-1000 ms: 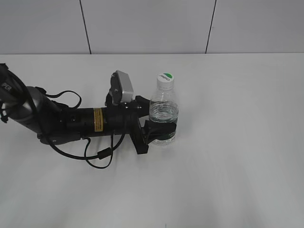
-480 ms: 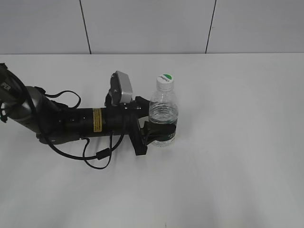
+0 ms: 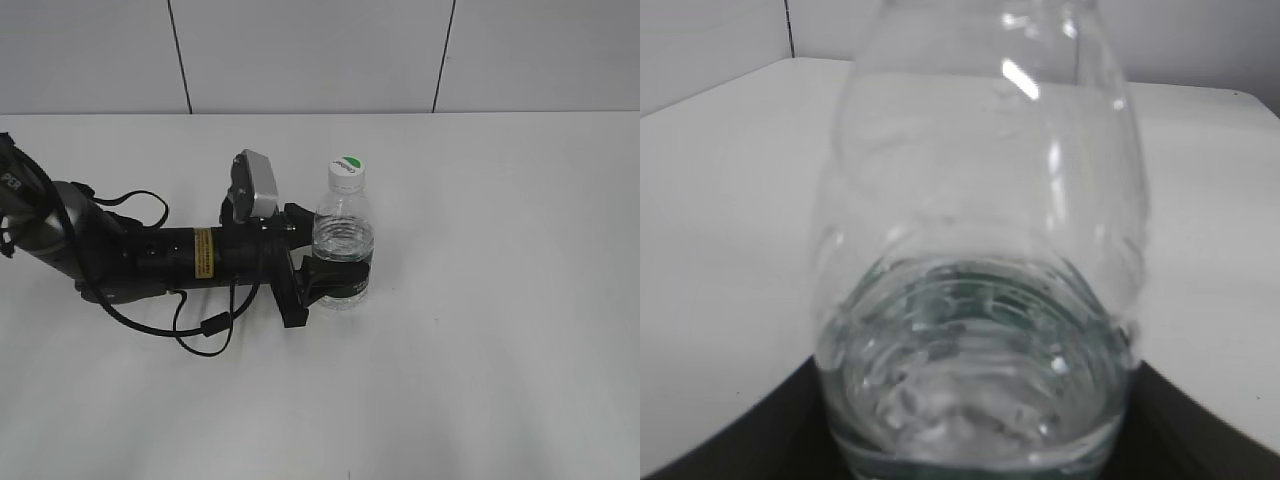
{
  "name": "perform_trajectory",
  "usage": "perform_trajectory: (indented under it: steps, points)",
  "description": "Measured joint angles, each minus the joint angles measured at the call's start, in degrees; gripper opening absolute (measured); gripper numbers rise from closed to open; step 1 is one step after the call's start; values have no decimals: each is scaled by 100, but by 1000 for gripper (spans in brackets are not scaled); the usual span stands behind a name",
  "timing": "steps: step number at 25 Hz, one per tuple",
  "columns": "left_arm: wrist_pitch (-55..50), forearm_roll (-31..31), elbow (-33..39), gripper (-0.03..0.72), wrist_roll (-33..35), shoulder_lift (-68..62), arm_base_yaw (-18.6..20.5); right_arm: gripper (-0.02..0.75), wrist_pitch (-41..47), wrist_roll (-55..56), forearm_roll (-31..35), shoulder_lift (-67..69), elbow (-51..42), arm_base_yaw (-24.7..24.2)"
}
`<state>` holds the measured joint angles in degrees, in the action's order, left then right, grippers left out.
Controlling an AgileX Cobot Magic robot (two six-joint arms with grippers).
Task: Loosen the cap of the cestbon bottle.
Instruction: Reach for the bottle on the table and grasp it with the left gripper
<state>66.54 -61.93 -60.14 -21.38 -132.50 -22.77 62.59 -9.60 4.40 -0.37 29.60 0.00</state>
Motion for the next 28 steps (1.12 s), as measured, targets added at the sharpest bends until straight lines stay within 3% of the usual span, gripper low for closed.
perform_trajectory:
  steps: [6, 13, 18, 28]
  points:
    - [0, 0, 0, 413, 0, 0, 0, 588, -10, 0, -27, 90, 5, 0]
    - [0, 0, 0, 413, 0, 0, 0, 588, -905, 0, 5, 1073, 160, 0]
    - [0, 0, 0, 413, 0, 0, 0, 588, -1031, 0, 0, 2123, 289, 0]
    - [0, 6, 0, 413, 0, 0, 0, 588, -569, -507, -5, 4360, 1874, 0]
